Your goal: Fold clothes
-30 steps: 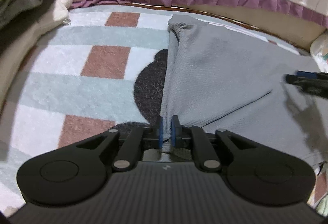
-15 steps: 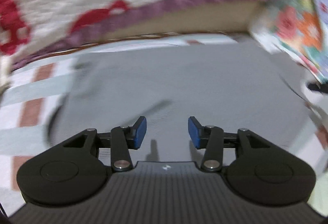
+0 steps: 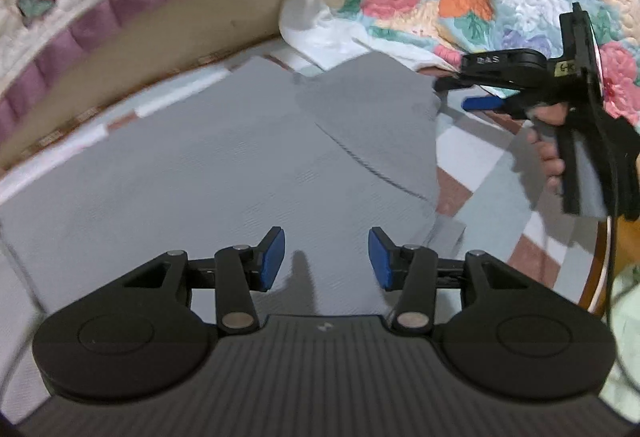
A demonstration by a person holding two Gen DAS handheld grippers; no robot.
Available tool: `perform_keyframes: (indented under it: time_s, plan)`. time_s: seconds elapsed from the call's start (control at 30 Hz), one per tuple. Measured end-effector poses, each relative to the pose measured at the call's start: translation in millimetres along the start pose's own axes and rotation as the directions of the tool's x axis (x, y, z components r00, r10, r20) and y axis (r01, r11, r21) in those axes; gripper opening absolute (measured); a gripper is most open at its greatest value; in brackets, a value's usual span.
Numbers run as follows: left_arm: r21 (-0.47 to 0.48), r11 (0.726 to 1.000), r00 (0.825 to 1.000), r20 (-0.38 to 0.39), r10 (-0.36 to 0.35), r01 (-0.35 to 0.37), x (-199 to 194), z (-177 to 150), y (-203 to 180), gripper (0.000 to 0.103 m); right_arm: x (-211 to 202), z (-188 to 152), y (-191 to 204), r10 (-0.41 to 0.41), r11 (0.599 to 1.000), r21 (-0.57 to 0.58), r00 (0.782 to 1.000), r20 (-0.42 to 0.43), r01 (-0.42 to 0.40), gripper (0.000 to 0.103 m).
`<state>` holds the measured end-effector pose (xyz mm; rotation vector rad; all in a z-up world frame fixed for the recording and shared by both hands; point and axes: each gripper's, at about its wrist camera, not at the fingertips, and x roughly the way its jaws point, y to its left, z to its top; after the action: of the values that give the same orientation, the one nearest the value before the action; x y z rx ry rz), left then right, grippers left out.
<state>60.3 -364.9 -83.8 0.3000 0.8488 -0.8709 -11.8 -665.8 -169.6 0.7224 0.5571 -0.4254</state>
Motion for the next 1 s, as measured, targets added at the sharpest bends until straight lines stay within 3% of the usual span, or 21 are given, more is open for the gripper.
perform_keyframes:
  time_s: [0.07, 0.1, 0.13, 0.17, 0.23, 0.4, 0.53, 0.63, 0.73, 0.8, 0.87, 0.9, 1.0]
  plan:
    - [-0.032, 0.999, 1.0, -0.015, -0.003, 0.002, 8, 1, 0, 0.045, 8, -3, 6, 0.013, 0.997, -0.076, 1.0, 0.029, -0.011, 0.066]
    - [-0.039, 0.999, 1.0, -0.023, 0.005, -0.006, 11, 0, 1, 0.045, 12, -5, 12, 0.02, 0.99, -0.137, 0.999, 0.031, -0.015, 0.057]
    - [-0.039, 0.999, 0.999, -0.03, 0.016, -0.017, 13, -1, 3, 0.045, 16, -6, 17, 0.024, 0.978, -0.206, 1.0, 0.015, -0.02, 0.008]
    - [-0.038, 0.999, 0.999, -0.037, 0.029, -0.031, 13, -2, 5, 0.045, 19, -5, 18, 0.027, 0.974, -0.223, 1.0, -0.001, -0.026, 0.004]
    - [-0.048, 0.998, 0.998, -0.045, 0.05, -0.052, 10, -4, 13, 0.045, 23, -3, 20, 0.034, 0.969, -0.243, 0.999, -0.023, -0.039, 0.003]
    - [-0.135, 0.989, 0.998, 0.001, 0.065, -0.064, -18, -3, 49, 0.045, 3, 6, 22, 0.085, 0.981, -0.178, 0.995, 0.05, -0.075, 0.003]
    - [-0.259, 0.963, 0.992, 0.079, 0.101, -0.077, -45, -3, 82, 0.045, -22, 12, 71, 0.182, 0.951, -0.269, 0.979, 0.089, -0.152, 0.003]
    - [-0.343, 0.937, 0.988, 0.11, 0.112, -0.068, -56, -4, 101, 0.045, -42, 5, 131, 0.223, 0.884, -0.44, 0.97, 0.098, -0.159, 0.003]
    - [-0.409, 0.911, 0.98, 0.159, 0.121, -0.046, -66, -9, 113, 0.045, -60, -21, 184, 0.321, 0.773, -0.59, 0.946, 0.046, -0.234, 0.003]
    - [-0.459, 0.886, 0.968, 0.188, 0.168, -0.065, -77, -12, 117, 0.047, -67, -50, 206, 0.367, 0.688, -0.658, 0.929, -0.049, -0.306, 0.003]
    - [-0.489, 0.87, 0.959, 0.208, 0.191, -0.067, -84, -13, 119, 0.051, -61, -84, 210, 0.379, 0.637, -0.661, 0.907, -0.182, -0.398, 0.003]
    - [-0.49, 0.87, 0.961, 0.205, 0.187, -0.064, -84, -13, 119, 0.052, -56, -100, 209, 0.369, 0.606, -0.67, 0.898, -0.24, -0.428, 0.005]
    - [-0.455, 0.888, 0.971, 0.173, 0.168, -0.072, -77, -11, 115, 0.052, -47, -147, 201, 0.274, 0.449, -0.761, 0.882, -0.383, -0.469, 0.015]
